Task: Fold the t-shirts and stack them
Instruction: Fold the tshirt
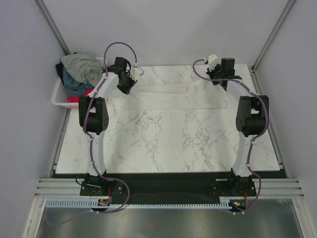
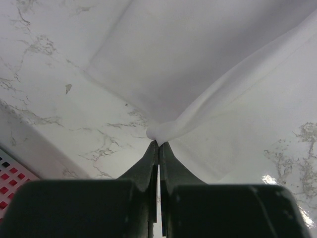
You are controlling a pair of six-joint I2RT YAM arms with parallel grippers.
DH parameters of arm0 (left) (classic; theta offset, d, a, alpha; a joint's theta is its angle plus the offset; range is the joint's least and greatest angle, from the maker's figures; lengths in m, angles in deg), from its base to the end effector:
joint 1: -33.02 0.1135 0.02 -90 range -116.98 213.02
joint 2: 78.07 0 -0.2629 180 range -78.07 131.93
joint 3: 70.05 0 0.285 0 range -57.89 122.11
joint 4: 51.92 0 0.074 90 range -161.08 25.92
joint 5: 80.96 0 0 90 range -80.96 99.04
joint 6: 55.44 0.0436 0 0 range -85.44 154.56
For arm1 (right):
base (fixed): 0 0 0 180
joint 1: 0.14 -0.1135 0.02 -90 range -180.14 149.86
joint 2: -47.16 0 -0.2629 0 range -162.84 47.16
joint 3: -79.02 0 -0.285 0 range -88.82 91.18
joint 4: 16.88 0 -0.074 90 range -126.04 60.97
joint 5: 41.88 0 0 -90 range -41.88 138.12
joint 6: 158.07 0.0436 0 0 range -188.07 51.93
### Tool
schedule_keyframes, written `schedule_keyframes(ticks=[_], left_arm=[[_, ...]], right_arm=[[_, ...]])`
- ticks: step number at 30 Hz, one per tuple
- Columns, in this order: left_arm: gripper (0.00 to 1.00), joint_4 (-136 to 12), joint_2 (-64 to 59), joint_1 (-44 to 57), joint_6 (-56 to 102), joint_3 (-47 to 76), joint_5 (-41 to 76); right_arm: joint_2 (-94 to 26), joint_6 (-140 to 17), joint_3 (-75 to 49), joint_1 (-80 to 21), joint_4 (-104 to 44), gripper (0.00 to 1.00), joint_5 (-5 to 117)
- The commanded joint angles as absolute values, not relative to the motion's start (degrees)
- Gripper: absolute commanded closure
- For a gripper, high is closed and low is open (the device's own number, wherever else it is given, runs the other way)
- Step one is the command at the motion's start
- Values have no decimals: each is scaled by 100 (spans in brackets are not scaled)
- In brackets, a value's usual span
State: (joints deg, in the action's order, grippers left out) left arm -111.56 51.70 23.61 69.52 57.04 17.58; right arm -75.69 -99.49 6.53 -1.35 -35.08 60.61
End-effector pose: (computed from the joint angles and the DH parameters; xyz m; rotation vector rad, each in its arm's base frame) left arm 0.5191 -0.0926 0.1985 1.0411 2.4245 -0.0484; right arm 0.5343 0.0207 0.1946 -0.7211 2.0164 -0.0732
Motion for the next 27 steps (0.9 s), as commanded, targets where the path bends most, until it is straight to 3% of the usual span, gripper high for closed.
schedule_keyframes(ticks=[1, 12, 13, 14, 15, 16, 17, 18, 19, 22, 27], left_arm=[[98, -11145, 5244, 2388, 6743, 5944, 1581], [98, -10917, 5227, 2414, 6479, 5839, 1124], [92, -10899, 5218, 2414, 6462, 5830, 1080], [79, -10890, 5218, 2414, 6453, 5830, 1071], [66, -10864, 5209, 2405, 6427, 5830, 1054], [53, -10838, 5174, 2405, 6409, 5838, 1001], [49, -10829, 5104, 2405, 6383, 5847, 1001], [46, -10811, 5043, 2405, 6348, 5847, 992], [40, -10785, 4981, 2405, 6304, 5839, 966], [32, -10741, 4674, 2405, 6189, 5786, 939], [32, -10750, 4331, 2265, 5996, 5724, 1114]], right_arm=[[-7799, -9848, 970, -119, -3246, 100, 5902], [-8116, -9822, 1076, -119, -3079, 100, 5630], [-8107, -9813, 1067, -119, -3071, 100, 5603], [-8099, -9778, 1067, -119, -3053, 100, 5560], [-8099, -9735, 1067, -119, -3027, 95, 5524], [-8055, -9673, 1085, -128, -3009, 75, 5463], [-8011, -9629, 1093, -128, -3000, 67, 5349], [-7967, -9498, 1128, -119, -3009, 50, 5261], [-7828, -9410, 1129, -119, -2983, 42, 5173], [-7449, -9155, 1050, -110, -2974, 29, 5084], [-6922, -8251, 787, -110, -3210, 27, 5452]])
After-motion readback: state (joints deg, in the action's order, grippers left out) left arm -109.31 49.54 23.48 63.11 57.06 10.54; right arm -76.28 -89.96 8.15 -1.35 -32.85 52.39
